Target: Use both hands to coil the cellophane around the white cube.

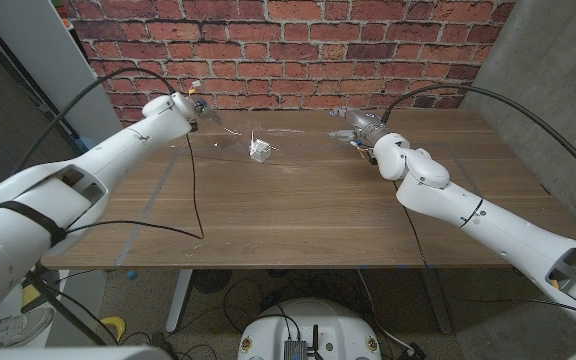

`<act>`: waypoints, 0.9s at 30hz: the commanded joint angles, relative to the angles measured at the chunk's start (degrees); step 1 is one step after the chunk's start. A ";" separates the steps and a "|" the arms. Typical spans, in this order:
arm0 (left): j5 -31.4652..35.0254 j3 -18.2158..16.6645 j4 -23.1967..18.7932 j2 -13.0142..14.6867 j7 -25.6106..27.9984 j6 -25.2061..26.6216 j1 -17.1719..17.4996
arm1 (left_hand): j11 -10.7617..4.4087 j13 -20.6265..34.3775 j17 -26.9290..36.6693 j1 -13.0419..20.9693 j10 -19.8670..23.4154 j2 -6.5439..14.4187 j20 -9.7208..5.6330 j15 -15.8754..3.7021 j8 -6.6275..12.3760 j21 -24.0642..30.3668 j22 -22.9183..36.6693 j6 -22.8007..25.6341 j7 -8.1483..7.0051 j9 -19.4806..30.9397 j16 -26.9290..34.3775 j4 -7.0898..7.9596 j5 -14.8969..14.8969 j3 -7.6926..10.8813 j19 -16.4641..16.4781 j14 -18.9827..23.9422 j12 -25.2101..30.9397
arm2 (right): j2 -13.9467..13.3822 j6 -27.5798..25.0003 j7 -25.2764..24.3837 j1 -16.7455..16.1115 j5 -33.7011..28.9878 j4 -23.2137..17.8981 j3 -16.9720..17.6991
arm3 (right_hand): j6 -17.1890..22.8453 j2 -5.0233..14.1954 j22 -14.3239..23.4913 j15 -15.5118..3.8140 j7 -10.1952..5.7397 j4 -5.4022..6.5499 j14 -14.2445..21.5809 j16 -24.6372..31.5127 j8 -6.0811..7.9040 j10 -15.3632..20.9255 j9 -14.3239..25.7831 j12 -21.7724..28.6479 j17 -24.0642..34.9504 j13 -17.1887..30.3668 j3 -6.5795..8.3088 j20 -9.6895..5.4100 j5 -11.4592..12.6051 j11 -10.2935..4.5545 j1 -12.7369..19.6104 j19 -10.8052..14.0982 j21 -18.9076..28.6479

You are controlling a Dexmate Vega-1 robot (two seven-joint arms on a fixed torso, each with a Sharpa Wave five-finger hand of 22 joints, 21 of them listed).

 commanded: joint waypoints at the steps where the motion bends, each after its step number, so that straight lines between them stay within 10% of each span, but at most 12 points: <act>1: 27.68 17.96 -4.80 3.52 -1.49 -5.55 -6.13 | -1.87 0.47 0.19 -0.92 0.44 -0.78 -1.35 -4.39 0.29 0.31 0.17 2.39 -2.00 -0.14 -0.18 0.55 1.23 -0.51 0.05 -0.60 -0.19 | -0.16 3.02 -2.39 -1.56 3.94 0.55 2.04 | 1.07 -0.17 0.02 0.11 0.00 -0.50 0.69 0.21 0.31 0.55 0.19 0.14 0.03 0.00 0.02 0.31 0.01 -0.04 -0.31 -0.07 0.29; 15: 40.66 19.40 -4.70 2.16 -8.60 -21.87 -8.03 | -2.96 0.77 0.20 -0.72 0.72 -2.04 -2.49 -5.63 -0.19 0.37 0.03 3.16 -2.21 -1.16 -0.10 0.22 2.65 -1.57 0.02 -0.99 -0.52 | -0.51 5.21 -2.90 -2.09 7.64 1.04 3.11 | 3.54 0.37 0.00 -0.22 0.34 -2.29 1.96 0.33 0.92 3.09 0.15 0.82 -0.37 -0.03 1.25 -0.17 0.01 0.11 1.92 1.80 0.87; 27: 45.71 16.69 -5.46 1.35 -0.57 -32.14 -6.08 | -3.16 0.96 0.27 -0.34 1.76 -2.25 -2.73 -6.79 -0.43 0.47 -0.04 3.63 -2.19 -1.61 0.25 0.10 3.64 -1.98 0.19 -0.36 -0.31 | -0.46 5.31 -2.16 -1.19 8.68 1.90 2.58 | 4.03 0.13 -0.01 -0.13 0.41 -2.52 1.93 0.24 0.96 3.45 0.14 0.84 -0.38 -0.03 1.25 -0.24 -0.14 0.18 1.93 1.88 0.82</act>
